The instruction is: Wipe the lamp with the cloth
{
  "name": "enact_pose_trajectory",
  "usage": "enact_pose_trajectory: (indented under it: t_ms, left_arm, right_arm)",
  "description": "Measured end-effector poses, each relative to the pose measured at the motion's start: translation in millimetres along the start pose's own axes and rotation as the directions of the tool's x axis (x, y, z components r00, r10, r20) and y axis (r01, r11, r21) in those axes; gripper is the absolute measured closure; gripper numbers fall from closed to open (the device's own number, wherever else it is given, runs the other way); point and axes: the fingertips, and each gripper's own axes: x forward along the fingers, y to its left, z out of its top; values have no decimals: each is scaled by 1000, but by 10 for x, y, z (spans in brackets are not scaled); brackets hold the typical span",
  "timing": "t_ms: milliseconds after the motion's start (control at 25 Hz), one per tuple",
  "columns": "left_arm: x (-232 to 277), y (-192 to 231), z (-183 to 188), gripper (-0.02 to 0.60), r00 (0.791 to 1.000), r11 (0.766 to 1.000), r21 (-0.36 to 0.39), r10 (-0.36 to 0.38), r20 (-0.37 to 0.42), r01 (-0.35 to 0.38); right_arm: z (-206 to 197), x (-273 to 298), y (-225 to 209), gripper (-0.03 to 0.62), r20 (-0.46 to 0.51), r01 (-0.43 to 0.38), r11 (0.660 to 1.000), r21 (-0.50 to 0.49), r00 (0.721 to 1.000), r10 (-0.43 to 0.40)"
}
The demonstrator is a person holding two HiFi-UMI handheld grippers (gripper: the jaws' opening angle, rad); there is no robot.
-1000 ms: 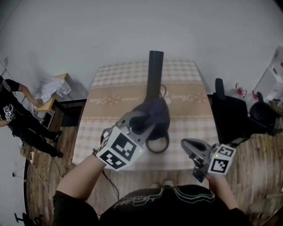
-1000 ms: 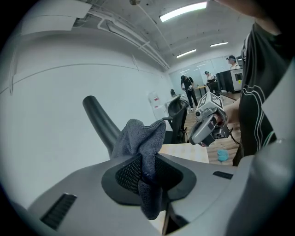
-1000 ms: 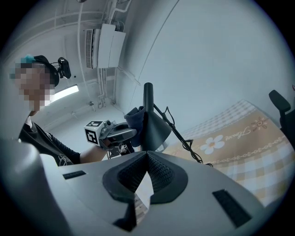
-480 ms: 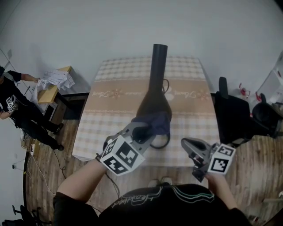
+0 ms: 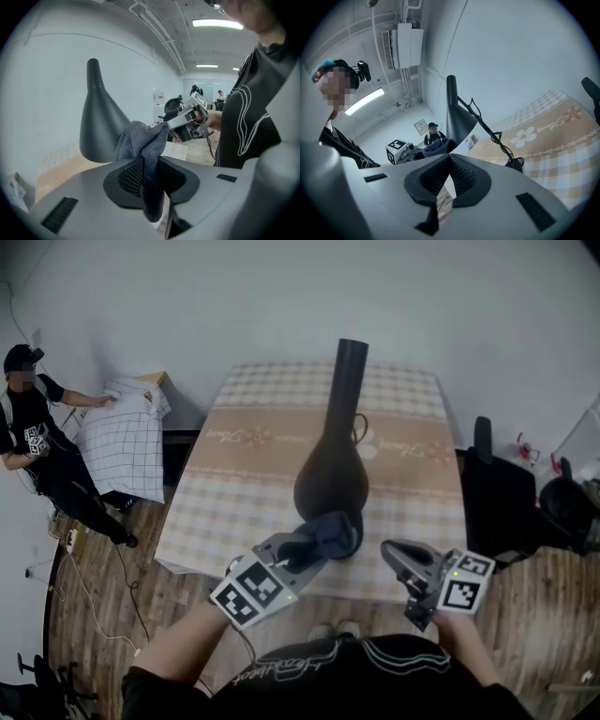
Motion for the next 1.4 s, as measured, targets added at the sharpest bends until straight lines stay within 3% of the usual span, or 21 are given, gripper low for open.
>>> enact_pose_trajectory:
  t_ms: [160,280,360,520,640,800,1080,1400]
  left_arm:
    - [-48,-111,-132,509,999,993,-118,-26,25,29]
    - [-140,-134,-139,509,994,968,-241,-42,101,65]
    - [-245,-127,-134,509,987,957,-274,-51,150,91]
    - [-448,-95,-49,510,947,928,-304,-120,299,214]
    - [-601,91,12,511,911,901,-343,-116,395,264]
    - [-810,305,98,511,875,890,-311,-171,452,334]
    - [-1021,790,189,510,839,891,-243,-225,496,383]
    - [-1103,1168,369,511,775,861,-169,-326,542,480]
  right_arm:
    - [24,43,-22,583,-20,-26,999,-24,999,25]
    - [11,2,-95,583,-16,-14,1000,-13,1000,14]
    - [17,-25,-111,583,-8,-12,1000,-1,1000,12]
    - [86,-51,-127,583,-2,20,999,-30,1000,-21]
    - [165,28,-36,583,9,40,998,-52,999,-39]
    - [303,180,146,583,39,80,993,-88,996,-77]
    - [414,511,364,583,122,177,977,-122,979,-162]
    - [482,615,633,583,242,359,929,-89,913,-330]
